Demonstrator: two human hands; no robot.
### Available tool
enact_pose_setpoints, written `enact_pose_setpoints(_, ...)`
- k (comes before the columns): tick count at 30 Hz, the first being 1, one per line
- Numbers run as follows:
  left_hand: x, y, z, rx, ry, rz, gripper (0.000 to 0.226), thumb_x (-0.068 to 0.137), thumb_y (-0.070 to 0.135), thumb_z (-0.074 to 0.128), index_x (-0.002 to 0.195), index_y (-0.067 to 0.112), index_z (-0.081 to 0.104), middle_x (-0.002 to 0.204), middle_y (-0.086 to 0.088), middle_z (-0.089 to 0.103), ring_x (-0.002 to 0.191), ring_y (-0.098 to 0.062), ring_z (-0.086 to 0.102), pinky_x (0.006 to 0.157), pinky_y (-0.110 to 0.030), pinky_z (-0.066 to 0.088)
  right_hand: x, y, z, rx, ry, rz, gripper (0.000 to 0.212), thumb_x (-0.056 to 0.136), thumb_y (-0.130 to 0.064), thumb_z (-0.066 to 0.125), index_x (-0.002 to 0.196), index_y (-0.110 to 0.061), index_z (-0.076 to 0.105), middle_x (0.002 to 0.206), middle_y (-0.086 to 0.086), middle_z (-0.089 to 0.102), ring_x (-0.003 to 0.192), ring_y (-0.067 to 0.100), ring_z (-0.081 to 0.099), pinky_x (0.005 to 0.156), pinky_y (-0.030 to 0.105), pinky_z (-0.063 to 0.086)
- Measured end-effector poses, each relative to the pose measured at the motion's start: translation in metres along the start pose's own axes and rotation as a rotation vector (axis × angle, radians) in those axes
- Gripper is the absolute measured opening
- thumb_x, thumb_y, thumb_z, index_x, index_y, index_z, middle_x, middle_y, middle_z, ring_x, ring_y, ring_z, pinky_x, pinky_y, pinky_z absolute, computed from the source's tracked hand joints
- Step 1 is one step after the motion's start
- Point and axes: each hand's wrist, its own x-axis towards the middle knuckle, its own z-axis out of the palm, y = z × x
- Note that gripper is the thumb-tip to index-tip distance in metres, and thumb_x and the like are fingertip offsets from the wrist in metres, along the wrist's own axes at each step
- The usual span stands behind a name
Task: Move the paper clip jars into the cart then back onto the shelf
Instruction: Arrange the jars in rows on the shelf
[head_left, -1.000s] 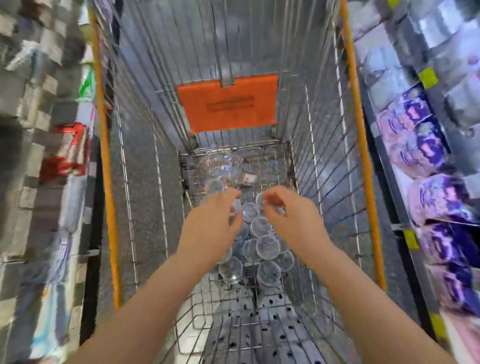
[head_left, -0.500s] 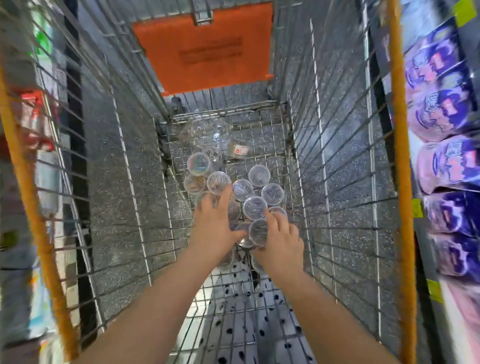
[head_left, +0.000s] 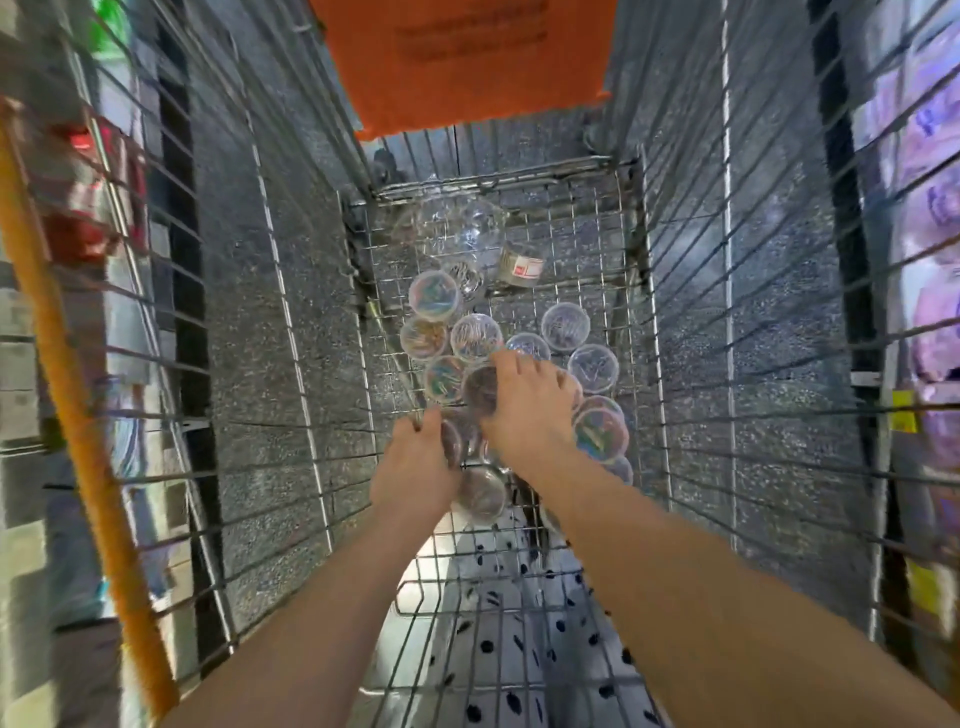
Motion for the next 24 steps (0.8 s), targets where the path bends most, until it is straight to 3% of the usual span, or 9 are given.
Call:
enact_pose_setpoints(6,0.004,-0.002,-0.007,-0.042,0.064,-0.04,0.065,0.081,0.027,0.067,0.132,0.023,0.027,0.125,-0.01,0.036,0.099,-0.031,0.056,0.071,-0.038,0.049,-0.004,0.008,0.014,-0.169,-0.024,-0.046,0.072,0.081,-0.046,0.062,0.139,-0.018,0.03,0.136,0.003,0.046,0.129,0.025,0.034,0.107,0.046,0.02)
enact_pose_setpoints(12,0.007,0.003,-0.01,-0.036,0.101,-0.04,0.067,0.08,0.027,0.069,0.133,0.024,0.027,0.126,-0.01,0.037,0.098,-0.029,0.056,0.073,-0.04,0.05,-0.016,0.014,0.009,-0.062,0.019,-0.039,0.081,0.083,-0.044,0.062,0.148,-0.022,0.018,0.146,-0.001,0.036,0.138,0.021,0.022,0.114,0.051,0.005)
enact_pose_setpoints(19,0.008,0.034,-0.01,0.016,0.126,0.093,0.071,0.078,0.033,0.071,0.133,0.027,0.027,0.125,-0.009,0.04,0.092,-0.025,0.057,0.071,-0.036,0.054,-0.053,0.048,0.001,0.084,0.135,0.162,0.071,0.086,-0.052,0.054,0.146,-0.025,0.026,0.147,-0.005,0.037,0.137,0.017,0.026,0.114,0.047,0.009)
enact_pose_setpoints(22,0.007,0.052,-0.01,0.035,0.13,0.165,0.072,0.079,0.033,0.07,0.137,0.024,0.027,0.127,-0.011,0.04,0.098,-0.025,0.057,0.078,-0.039,0.054,-0.064,0.06,-0.002,0.155,0.165,0.276,0.06,0.089,-0.04,0.052,0.143,-0.026,0.03,0.146,-0.004,0.037,0.136,0.017,0.026,0.114,0.044,0.012)
enact_pose_setpoints(24,0.007,0.063,-0.009,0.013,0.159,0.208,0.068,0.08,0.032,0.069,0.135,0.023,0.03,0.125,-0.011,0.042,0.091,-0.021,0.054,0.077,-0.039,0.054,-0.069,0.068,-0.002,0.194,0.152,0.333,0.057,0.089,-0.029,0.052,0.142,-0.026,0.03,0.147,-0.003,0.034,0.137,0.018,0.024,0.114,0.041,0.013)
